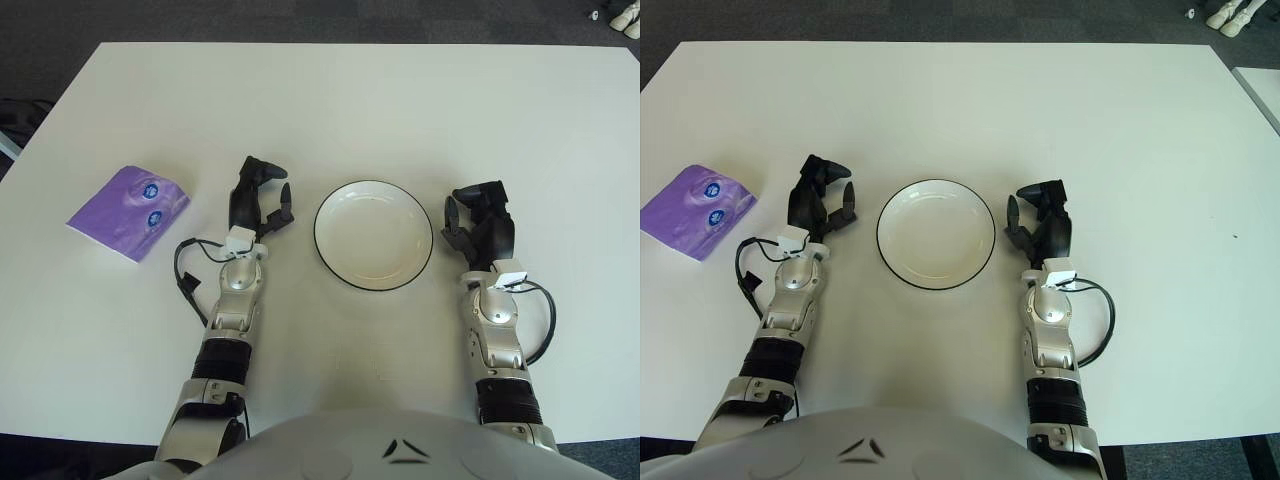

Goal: Put the tissue paper into the plate.

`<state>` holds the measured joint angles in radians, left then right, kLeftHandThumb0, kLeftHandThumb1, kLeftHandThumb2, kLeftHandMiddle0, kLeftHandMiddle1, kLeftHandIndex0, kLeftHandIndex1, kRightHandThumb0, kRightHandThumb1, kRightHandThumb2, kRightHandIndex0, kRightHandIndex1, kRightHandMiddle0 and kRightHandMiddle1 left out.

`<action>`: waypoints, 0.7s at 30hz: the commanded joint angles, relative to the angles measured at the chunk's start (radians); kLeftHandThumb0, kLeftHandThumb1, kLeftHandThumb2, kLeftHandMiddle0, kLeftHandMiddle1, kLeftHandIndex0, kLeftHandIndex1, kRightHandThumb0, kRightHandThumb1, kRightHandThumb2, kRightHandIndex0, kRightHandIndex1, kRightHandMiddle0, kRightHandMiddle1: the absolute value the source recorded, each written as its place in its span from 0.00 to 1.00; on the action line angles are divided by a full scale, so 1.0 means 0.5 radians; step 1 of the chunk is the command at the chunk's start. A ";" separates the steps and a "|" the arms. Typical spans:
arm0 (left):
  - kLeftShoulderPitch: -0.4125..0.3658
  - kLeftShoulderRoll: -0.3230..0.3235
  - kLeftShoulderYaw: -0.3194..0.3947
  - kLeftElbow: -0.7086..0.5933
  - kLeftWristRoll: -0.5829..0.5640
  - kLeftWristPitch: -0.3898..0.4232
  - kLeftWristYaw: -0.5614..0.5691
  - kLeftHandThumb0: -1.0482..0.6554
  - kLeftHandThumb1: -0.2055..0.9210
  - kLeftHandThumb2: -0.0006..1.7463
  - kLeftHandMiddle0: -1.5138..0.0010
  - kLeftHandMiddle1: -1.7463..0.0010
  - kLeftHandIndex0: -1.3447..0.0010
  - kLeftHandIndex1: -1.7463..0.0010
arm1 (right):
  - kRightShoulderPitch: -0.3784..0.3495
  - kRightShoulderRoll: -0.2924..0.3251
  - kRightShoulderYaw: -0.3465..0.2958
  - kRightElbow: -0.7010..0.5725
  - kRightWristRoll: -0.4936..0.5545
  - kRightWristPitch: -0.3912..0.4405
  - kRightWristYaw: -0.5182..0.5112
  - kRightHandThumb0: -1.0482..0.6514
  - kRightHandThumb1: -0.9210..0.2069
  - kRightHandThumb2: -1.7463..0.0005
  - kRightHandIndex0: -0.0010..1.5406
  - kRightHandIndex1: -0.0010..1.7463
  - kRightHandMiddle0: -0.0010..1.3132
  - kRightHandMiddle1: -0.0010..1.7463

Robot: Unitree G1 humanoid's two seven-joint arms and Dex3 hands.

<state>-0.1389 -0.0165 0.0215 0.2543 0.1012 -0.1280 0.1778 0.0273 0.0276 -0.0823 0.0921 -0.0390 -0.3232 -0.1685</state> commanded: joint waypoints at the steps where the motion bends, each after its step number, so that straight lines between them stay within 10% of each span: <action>1: 0.142 0.015 0.007 0.101 0.014 0.090 0.003 0.37 0.65 0.61 0.56 0.26 0.67 0.00 | 0.118 0.036 0.014 0.107 0.005 0.130 0.005 0.41 0.08 0.62 0.37 0.69 0.19 1.00; 21: 0.178 0.021 -0.016 0.002 0.077 0.114 0.029 0.38 0.67 0.60 0.56 0.26 0.68 0.00 | 0.115 0.044 0.004 0.126 0.001 0.128 -0.014 0.40 0.15 0.57 0.37 0.71 0.22 1.00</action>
<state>-0.1226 -0.0124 0.0179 0.2291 0.1247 -0.1110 0.1805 0.0260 0.0302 -0.0831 0.0959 -0.0392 -0.3268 -0.1700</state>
